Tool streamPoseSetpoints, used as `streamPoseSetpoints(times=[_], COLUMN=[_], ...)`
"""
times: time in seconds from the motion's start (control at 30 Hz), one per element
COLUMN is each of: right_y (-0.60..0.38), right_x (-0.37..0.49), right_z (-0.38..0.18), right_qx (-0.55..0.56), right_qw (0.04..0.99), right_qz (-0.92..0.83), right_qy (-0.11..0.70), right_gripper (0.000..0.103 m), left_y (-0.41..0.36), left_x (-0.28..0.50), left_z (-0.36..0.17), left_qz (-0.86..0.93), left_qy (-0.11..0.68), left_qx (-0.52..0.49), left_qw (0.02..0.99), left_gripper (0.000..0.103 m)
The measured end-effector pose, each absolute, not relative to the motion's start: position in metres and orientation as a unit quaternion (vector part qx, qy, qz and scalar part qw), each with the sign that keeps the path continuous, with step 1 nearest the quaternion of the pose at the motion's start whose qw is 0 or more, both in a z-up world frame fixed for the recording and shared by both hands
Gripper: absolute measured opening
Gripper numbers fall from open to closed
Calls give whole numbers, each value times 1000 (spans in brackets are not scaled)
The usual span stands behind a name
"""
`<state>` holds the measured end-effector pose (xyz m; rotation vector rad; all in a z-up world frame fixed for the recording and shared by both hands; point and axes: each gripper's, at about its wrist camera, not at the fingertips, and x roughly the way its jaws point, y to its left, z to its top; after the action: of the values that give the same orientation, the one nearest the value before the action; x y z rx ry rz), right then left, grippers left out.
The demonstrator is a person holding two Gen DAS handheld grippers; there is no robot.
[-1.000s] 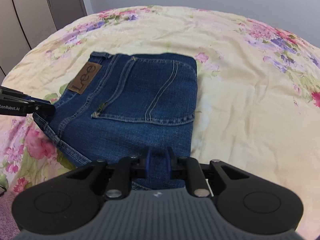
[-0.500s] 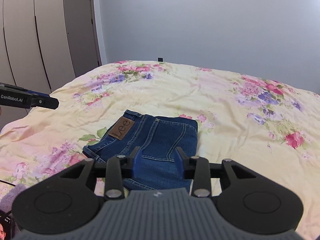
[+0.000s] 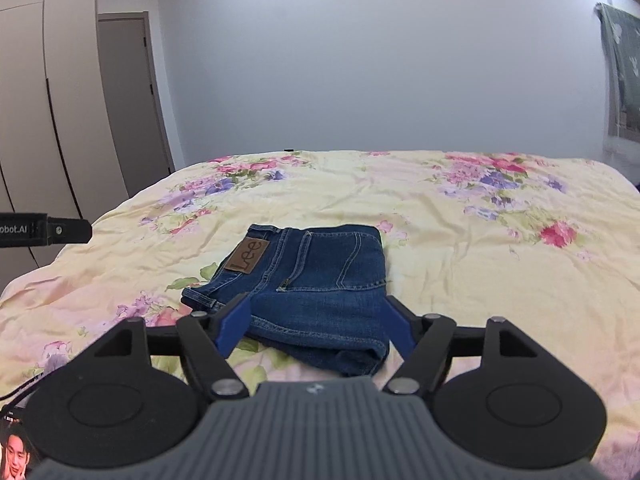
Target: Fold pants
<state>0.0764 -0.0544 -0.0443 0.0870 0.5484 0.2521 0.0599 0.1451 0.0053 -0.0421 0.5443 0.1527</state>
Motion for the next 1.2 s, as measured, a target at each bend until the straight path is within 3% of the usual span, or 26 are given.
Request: streamPoseSetpoints(times=[0.4,1.2], right_y=[-40,-34], right_x=[87,73], right_z=[-79,-66], right_qx=[32,25], right_qw=[940,946], right_qz=[120,136], right_qy=[318,295], right_gripper=[75,76], left_y=[142,138], left_x=[62,58], left_z=[-33,-27], left_qz=[84,80], left_qy=[324,325], left_qx=[-23,-30], left_qw=[942,942], left_gripper=[91,91])
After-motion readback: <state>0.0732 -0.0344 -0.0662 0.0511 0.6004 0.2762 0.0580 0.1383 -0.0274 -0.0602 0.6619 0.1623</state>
